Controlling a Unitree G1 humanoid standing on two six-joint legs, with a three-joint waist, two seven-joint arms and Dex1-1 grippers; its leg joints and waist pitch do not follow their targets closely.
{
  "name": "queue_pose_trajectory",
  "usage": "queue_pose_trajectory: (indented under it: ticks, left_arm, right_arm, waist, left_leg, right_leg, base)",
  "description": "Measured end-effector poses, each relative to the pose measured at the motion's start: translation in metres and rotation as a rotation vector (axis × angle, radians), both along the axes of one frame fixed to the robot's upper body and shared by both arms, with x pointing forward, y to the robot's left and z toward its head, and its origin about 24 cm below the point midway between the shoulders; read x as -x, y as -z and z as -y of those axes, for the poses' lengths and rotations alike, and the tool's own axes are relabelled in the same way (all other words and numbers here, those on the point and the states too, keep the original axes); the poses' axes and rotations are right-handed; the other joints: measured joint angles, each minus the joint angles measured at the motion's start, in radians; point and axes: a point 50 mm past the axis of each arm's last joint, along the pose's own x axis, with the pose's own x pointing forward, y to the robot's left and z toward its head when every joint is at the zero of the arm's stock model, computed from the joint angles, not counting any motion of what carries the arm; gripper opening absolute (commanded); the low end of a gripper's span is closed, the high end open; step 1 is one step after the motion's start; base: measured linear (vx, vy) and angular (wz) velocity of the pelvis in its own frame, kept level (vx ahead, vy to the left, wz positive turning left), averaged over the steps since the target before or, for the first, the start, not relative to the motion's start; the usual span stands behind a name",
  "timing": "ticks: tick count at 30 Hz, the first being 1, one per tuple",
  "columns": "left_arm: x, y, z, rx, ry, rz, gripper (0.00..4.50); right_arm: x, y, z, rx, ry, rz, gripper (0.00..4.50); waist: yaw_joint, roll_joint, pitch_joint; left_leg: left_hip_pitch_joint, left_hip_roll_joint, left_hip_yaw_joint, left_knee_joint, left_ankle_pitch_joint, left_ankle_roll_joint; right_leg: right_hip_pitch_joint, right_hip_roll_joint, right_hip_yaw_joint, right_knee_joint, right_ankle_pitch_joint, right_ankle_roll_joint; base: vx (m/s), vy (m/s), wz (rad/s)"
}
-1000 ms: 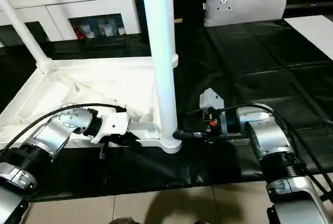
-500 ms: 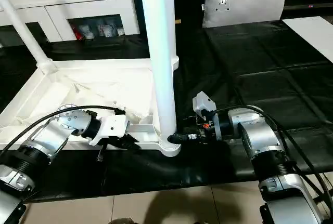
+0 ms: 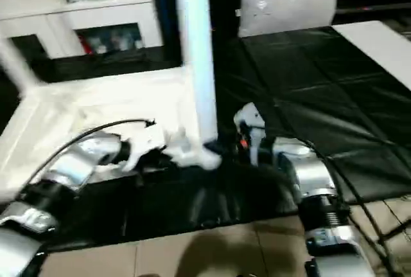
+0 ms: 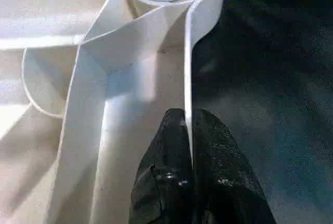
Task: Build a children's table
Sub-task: Rotate leg to tighten
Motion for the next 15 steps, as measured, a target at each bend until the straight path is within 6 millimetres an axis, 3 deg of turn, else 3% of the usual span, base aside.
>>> queue_pose_trajectory:
  ticks: [4, 7, 9, 10, 13, 14, 15]
  left_arm:
    - [-0.006, 0.001, 0.017, 0.026, -0.112, 0.02, 0.0]
    - [-0.01, -0.001, 0.024, 0.034, -0.178, 0.038, 0.0]
    - [-0.011, -0.003, 0.026, 0.038, -0.187, 0.045, 0.0]
    - [-0.012, -0.005, 0.026, 0.042, -0.186, 0.051, 0.0]
    - [-0.013, -0.008, 0.026, 0.05, -0.185, 0.064, 0.0]
    - [-0.013, -0.01, 0.025, 0.053, -0.185, 0.068, 0.0]
    - [-0.014, -0.011, 0.024, 0.055, -0.186, 0.074, 0.0]
  right_arm:
    - [-0.012, 0.0, -0.009, -0.003, 0.185, 0.011, 1.88]
    - [-0.018, -0.001, -0.017, 0.008, 0.277, 0.051, 1.88]
    - [-0.019, -0.002, -0.019, 0.011, 0.292, 0.078, 1.88]
    - [-0.019, -0.003, -0.018, 0.006, 0.294, 0.091, 2.58]
    - [-0.019, -0.007, -0.019, -0.03, 0.289, 0.102, 2.65]
    - [-0.019, -0.008, -0.019, -0.036, 0.289, 0.107, 2.95]
    - [-0.019, -0.01, -0.019, -0.044, 0.285, 0.116, 2.95]
  waist:
    - [-0.047, -0.001, 0.003]
    - [-0.059, -0.001, 0.003]
    - [-0.06, -0.001, 0.003]
    - [-0.058, -0.001, 0.003]
    - [-0.046, -0.002, 0.001]
    - [-0.042, -0.002, 0.001]
    - [-0.038, -0.002, 0.001]
  left_leg:
    - [-0.002, -0.001, -0.002, -0.001, -0.002, 0.003]
    - [-0.005, -0.003, -0.003, -0.003, -0.003, 0.004]
    - [-0.011, -0.003, -0.004, -0.003, -0.004, 0.006]
    - [-0.016, -0.004, -0.004, -0.003, -0.001, 0.012]
    - [-0.024, -0.005, -0.004, -0.004, -0.002, 0.014]
    - [-0.027, -0.005, -0.003, -0.004, -0.002, 0.014]
    - [-0.032, -0.006, -0.003, -0.002, -0.002, 0.014]
  right_leg:
    - [0.009, -0.001, -0.002, -0.008, 0.002, 0.003]
    - [0.006, -0.003, -0.004, -0.008, 0.002, 0.004]
    - [0.002, -0.003, -0.004, -0.008, 0.003, 0.005]
    - [-0.003, -0.003, -0.002, -0.005, 0.004, 0.004]
    - [-0.016, -0.003, 0.004, 0.002, 0.01, 0.0]
    - [-0.021, -0.003, 0.005, 0.006, 0.009, -0.003]
    - [-0.029, -0.004, 0.007, 0.014, 0.007, -0.006]
  base:
    - [0.0, 0.0, 0.0]
    - [0.0, 0.0, 0.0]
    - [0.0, 0.0, 0.0]
    - [0.0, 0.0, 0.0]
    - [0.0, 0.0, 0.0]
    - [0.0, 0.0, 0.0]
    - [0.0, 0.0, 0.0]
